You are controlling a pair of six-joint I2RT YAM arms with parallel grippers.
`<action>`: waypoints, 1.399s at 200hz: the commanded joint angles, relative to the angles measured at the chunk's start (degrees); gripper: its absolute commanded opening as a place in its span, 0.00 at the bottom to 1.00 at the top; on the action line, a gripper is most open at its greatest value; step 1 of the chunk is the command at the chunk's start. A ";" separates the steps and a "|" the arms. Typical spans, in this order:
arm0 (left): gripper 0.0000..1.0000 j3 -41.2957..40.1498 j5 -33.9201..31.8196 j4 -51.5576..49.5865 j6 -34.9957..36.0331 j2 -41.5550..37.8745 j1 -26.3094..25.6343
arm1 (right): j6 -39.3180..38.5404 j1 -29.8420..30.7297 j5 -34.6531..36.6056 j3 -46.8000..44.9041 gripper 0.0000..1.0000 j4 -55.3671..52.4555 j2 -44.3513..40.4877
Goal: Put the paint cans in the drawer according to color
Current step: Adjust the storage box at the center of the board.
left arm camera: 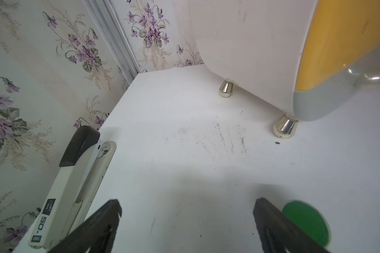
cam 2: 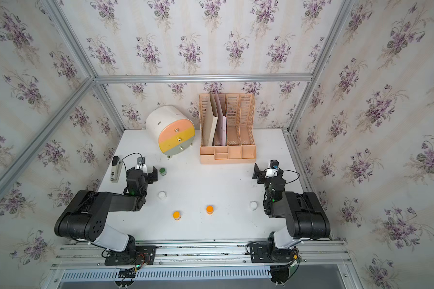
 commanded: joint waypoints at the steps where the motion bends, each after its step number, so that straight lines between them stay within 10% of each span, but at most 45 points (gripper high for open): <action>1: 0.99 0.17 0.02 1.23 -0.25 -0.13 0.04 | -0.44 0.10 0.13 0.30 1.00 0.40 0.08; 126: 0.99 -1.93 0.35 2.06 1.16 -4.35 -0.76 | -0.10 0.10 1.25 -2.36 1.00 -0.13 -6.97; 181: 0.99 10.71 -6.35 -33.65 -9.03 -20.66 -1.34 | 15.44 0.27 14.77 7.43 1.00 -32.90 -29.73; 231: 0.99 33.39 1.75 -61.54 -18.27 -17.85 -1.33 | 26.10 1.53 -10.64 20.98 0.93 -50.16 -31.19; 280: 0.99 49.59 15.89 -69.64 -14.68 -11.12 -1.16 | 22.65 16.51 -9.98 30.00 0.86 -53.29 -24.54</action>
